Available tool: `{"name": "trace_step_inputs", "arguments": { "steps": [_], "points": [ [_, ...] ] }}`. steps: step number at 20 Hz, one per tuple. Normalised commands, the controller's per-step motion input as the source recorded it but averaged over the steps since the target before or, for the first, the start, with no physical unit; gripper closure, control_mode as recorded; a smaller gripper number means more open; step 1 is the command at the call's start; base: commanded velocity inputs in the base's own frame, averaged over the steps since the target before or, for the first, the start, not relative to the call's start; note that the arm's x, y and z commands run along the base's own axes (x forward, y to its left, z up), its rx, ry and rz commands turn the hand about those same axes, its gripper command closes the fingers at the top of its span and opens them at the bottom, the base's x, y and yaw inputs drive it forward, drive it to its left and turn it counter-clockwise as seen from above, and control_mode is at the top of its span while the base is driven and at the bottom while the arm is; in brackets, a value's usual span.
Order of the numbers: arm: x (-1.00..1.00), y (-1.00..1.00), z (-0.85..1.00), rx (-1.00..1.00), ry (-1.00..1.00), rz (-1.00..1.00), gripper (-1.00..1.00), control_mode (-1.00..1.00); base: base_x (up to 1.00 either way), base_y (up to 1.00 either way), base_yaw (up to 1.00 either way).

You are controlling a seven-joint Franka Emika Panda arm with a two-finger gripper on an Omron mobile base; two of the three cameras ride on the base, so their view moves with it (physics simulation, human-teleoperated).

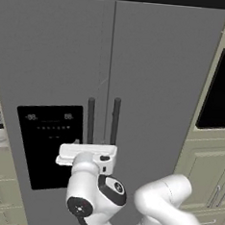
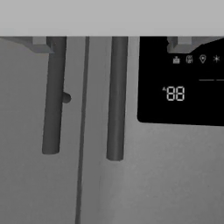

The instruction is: Open the freezer door, pick up the ice cube tray from the freezer, and place it on the dining counter.

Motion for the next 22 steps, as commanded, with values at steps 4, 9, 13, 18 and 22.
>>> {"name": "trace_step_inputs", "arguments": {
  "steps": [4, 9, 13, 18, 22],
  "points": [
    [0.41, -0.1, 0.0, 0.02, 0.0, 0.0, -1.0, -1.0, 0.0, 0.0, 0.0],
    [0.35, 0.0, -0.02, 0.0, -0.01, 0.0, -1.0, -1.0, 0.0, 0.0, 0.0],
    [0.27, 0.04, -0.06, 0.0, -0.04, 0.0, -1.0, -1.0, 0.0, 0.0, 0.0],
    [0.28, 0.09, -0.05, 0.0, -0.02, 0.0, -1.0, -1.0, 0.0, 0.0, 0.0],
    [0.29, 0.1, -0.05, 0.0, -0.01, 0.0, -1.0, -1.0, 0.0, 0.0, 0.0]
  ]
}}
